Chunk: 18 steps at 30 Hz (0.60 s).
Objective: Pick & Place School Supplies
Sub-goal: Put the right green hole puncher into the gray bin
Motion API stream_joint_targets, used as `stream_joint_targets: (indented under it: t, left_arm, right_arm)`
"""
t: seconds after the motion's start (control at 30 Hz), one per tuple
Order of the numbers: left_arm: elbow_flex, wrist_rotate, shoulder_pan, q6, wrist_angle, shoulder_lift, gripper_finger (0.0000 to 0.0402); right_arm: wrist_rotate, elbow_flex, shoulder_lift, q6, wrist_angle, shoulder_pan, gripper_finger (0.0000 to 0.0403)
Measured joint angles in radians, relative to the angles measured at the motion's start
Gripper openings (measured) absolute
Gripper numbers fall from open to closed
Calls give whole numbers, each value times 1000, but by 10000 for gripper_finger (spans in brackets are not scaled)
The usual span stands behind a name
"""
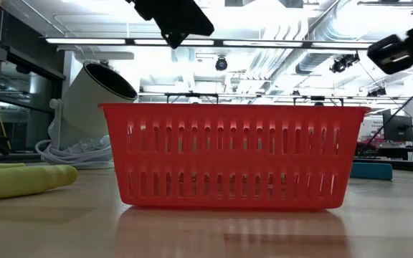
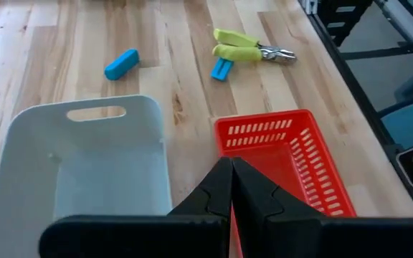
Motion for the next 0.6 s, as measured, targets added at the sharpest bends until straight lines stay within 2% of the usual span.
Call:
stream_joint_targets:
  t: [0.33, 0.6]
  left_arm:
    - [0, -4, -40, -3, 65, 0, 1]
    - [0, -4, -43, -47, 86, 0, 1]
  right_arm:
    - [1, 0, 221, -26, 55, 148, 110]
    - [6, 0, 298, -59, 97, 203, 119]
